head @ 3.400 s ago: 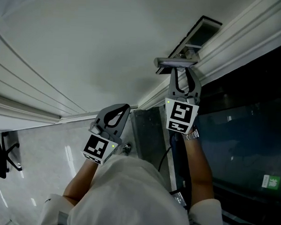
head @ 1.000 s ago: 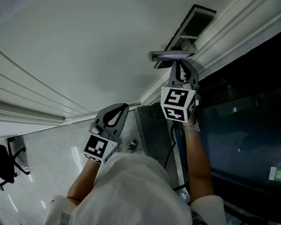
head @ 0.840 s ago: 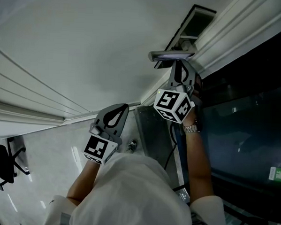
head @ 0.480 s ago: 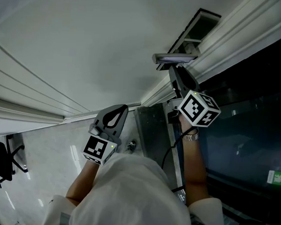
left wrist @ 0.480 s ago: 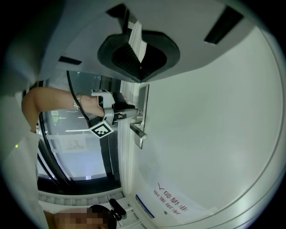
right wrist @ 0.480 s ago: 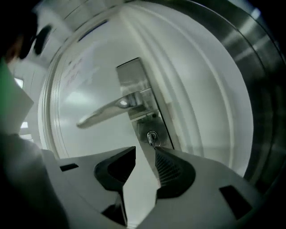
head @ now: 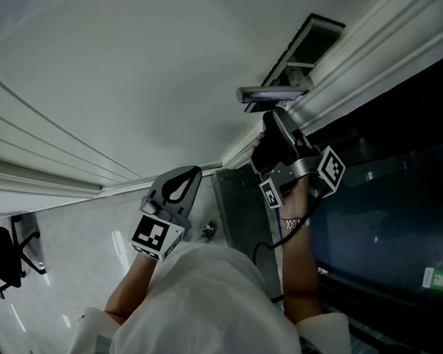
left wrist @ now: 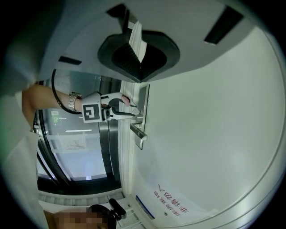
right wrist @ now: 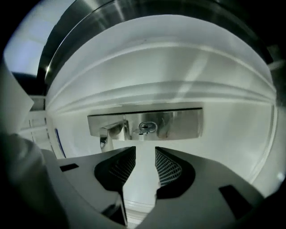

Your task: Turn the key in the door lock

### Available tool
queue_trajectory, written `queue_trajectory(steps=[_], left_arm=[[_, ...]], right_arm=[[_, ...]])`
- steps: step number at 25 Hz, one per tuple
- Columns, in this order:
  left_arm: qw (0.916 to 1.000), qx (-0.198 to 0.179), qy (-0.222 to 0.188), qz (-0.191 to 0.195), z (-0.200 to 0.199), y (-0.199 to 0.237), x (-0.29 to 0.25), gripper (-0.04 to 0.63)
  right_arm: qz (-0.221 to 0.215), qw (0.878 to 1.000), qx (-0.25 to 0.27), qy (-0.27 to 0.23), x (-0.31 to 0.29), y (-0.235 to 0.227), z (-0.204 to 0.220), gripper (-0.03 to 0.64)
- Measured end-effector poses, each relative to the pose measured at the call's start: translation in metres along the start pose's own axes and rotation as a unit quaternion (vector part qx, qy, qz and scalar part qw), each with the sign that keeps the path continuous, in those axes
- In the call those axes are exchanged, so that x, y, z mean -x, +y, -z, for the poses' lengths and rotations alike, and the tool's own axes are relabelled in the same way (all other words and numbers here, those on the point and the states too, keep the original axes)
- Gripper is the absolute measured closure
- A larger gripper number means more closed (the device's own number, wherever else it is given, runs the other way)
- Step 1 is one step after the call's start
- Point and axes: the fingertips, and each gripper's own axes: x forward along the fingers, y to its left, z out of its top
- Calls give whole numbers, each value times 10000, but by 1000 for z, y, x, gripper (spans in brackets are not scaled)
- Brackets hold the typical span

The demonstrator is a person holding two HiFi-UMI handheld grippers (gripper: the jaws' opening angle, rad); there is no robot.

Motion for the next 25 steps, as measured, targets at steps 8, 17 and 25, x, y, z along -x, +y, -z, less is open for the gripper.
queue_trajectory(steps=[8, 17, 25], left_arm=[[10000, -13, -14, 6, -3, -3, -5, 589], [10000, -43, 27, -57, -1, -2, -3, 589], [10000, -50, 30, -74, 1, -3, -3, 589]], right_arm=[[-351, 9882, -1204, -882, -6, 6, -23, 505], [-522, 9812, -1537, -1047, -5, 8, -20, 505], [548, 9902, 1020, -777, -1, 4, -34, 506]])
